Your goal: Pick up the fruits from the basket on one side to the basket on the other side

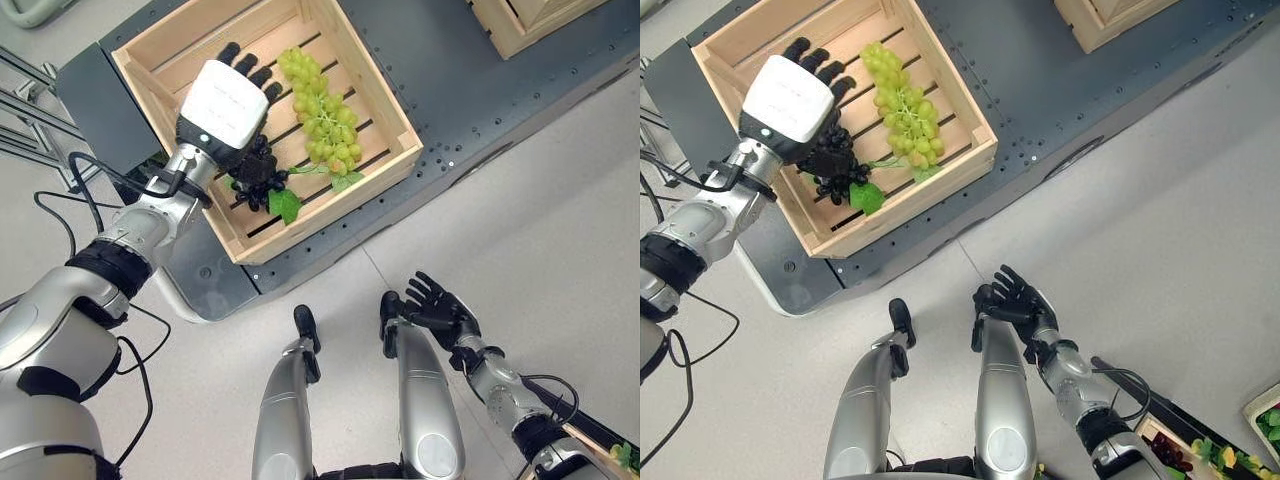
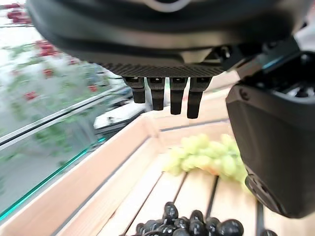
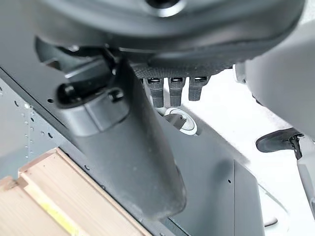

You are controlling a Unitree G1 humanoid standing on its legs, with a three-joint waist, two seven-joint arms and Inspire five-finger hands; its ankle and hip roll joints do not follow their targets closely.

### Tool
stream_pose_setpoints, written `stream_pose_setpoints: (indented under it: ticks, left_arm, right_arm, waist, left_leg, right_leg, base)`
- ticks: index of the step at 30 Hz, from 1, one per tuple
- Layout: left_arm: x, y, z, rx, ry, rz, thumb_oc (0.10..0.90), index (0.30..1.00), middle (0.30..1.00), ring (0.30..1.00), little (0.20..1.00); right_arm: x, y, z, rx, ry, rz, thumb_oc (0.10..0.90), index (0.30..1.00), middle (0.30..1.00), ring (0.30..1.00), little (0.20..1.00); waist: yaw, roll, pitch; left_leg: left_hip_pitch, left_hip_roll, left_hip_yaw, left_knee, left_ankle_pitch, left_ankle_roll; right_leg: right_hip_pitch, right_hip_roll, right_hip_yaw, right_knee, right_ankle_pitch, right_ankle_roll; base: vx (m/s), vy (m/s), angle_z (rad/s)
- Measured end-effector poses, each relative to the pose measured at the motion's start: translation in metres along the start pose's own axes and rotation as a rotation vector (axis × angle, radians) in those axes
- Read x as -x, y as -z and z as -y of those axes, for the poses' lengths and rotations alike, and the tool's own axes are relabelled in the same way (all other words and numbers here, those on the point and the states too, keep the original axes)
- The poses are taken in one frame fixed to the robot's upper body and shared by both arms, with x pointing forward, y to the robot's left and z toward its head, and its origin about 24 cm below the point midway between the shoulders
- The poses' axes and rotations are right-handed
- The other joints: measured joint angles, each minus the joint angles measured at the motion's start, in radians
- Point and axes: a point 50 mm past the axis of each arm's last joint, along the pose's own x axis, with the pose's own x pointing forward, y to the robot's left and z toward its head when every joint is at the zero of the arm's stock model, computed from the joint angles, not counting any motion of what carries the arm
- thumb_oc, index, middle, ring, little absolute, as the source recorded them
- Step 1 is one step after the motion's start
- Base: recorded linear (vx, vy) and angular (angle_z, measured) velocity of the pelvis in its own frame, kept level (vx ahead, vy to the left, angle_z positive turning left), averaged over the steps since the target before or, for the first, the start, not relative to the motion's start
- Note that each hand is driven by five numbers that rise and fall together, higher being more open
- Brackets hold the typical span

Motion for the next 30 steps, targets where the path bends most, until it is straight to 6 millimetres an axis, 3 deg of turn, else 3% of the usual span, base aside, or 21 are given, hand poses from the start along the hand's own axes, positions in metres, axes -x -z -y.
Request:
stream_pose_setpoints:
  ticks: [5,17,25,30]
  left_arm:
    - [-0.008,-0.003,-0.006,-0.141,0.062,0.086,0.8,0.9,0.9,0.9,0.9]
    - [-0.016,0.015,-0.014,-0.304,0.143,0.026,0.8,0.9,0.9,0.9,0.9]
    - [-0.017,0.025,-0.018,-0.327,0.141,-0.054,0.8,0.9,0.9,0.9,0.9]
    - [-0.01,0.041,-0.018,-0.318,0.138,-0.123,0.8,0.9,0.9,0.9,0.9]
  right_arm:
    - [-0.001,0.0,0.002,0.002,0.004,-0.004,0.8,0.9,0.9,0.9,0.9]
    - [-0.001,0.0,0.001,0.002,-0.009,-0.004,0.8,0.9,0.9,0.9,0.9]
    - [-0.001,0.001,0.001,0.0,-0.009,-0.006,0.8,0.9,0.9,0.9,0.9]
    - [-0.001,0.001,0.0,-0.003,-0.012,-0.005,0.8,0.9,0.9,0.9,0.9]
  waist:
    - [0.0,-0.001,0.0]
    - [0.002,-0.009,0.004]
    - [0.004,-0.014,0.006]
    - [0.012,-0.014,0.006]
  left_leg:
    - [-0.032,0.006,-0.003,0.028,-0.015,0.0]
    - [-0.096,0.016,-0.011,0.075,-0.032,0.004]
    - [-0.116,0.017,-0.02,0.083,-0.034,0.006]
    - [-0.126,0.015,-0.027,0.088,-0.034,0.006]
  right_leg:
    - [-0.02,0.004,0.0,0.007,0.002,0.001]
    - [-0.06,0.008,-0.008,0.009,0.004,0.004]
    - [-0.071,0.007,-0.015,0.014,0.004,0.003]
    - [-0.075,0.005,-0.02,0.016,0.004,0.003]
  base:
    - [0.0,0.001,-0.01]
    - [0.01,0.005,0.0]
    - [0.01,0.004,0.01]
    - [0.03,0.002,0.03]
